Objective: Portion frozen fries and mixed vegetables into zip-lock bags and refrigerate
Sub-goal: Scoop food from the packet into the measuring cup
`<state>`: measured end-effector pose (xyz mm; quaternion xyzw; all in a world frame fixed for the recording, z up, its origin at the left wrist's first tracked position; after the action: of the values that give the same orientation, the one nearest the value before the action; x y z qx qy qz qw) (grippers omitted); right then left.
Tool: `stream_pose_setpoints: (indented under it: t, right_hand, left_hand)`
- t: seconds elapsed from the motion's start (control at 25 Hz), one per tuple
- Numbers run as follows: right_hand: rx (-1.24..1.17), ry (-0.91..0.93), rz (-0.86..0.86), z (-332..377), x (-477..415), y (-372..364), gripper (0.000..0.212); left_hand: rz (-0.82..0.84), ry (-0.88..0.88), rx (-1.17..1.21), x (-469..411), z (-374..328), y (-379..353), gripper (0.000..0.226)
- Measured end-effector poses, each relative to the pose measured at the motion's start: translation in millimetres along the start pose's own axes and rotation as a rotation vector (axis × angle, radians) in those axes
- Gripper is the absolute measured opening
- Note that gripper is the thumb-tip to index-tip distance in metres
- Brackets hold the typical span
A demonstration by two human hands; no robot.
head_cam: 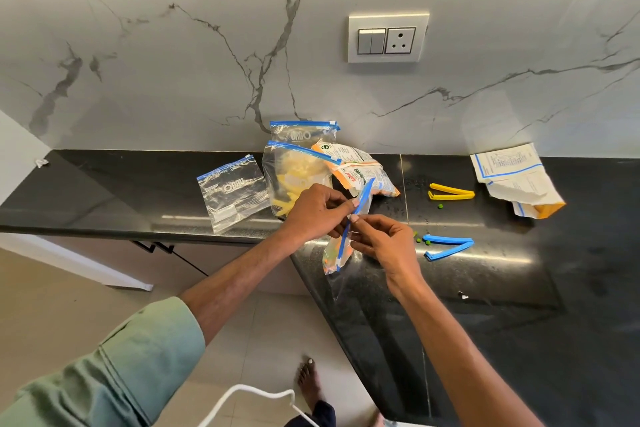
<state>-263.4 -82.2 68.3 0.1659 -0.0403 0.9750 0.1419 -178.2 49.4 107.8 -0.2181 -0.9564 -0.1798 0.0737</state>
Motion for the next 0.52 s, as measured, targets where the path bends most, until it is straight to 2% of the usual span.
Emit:
stream_pose_setpoints:
  t: [0.2,0.44,0.52]
  right_hand:
    - [0.060,0.018,-0.005,0.7,-0.2,0.6,0.014]
    - [0.013,-0.013,-0.037,-0.9,-2.5,5.8,0.033]
    - [-0.017,-0.054,-0.021,-2.7,-5.7,7.1,0.026]
  left_hand:
    - [0.001,-0.020,-0.044,-0.7,-5.7,-3.7,0.031]
    - [0.013,-0.004,-0.064,-5.9,-6.9,-5.2,0.014]
    - [0.063,0.039,-0.046,-6.3,-6.0,-5.5,0.007]
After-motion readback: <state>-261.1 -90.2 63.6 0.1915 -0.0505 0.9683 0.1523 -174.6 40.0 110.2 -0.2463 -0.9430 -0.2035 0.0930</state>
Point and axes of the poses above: each hand's wrist, its own x-axis away from the middle knuckle, its own y-axis out of the back of the hand, z = x × y, the point moved 5 cm from there along -x, towards the middle knuckle, and after that the axes turned 12 degrees about x, right-handed, at the moved point
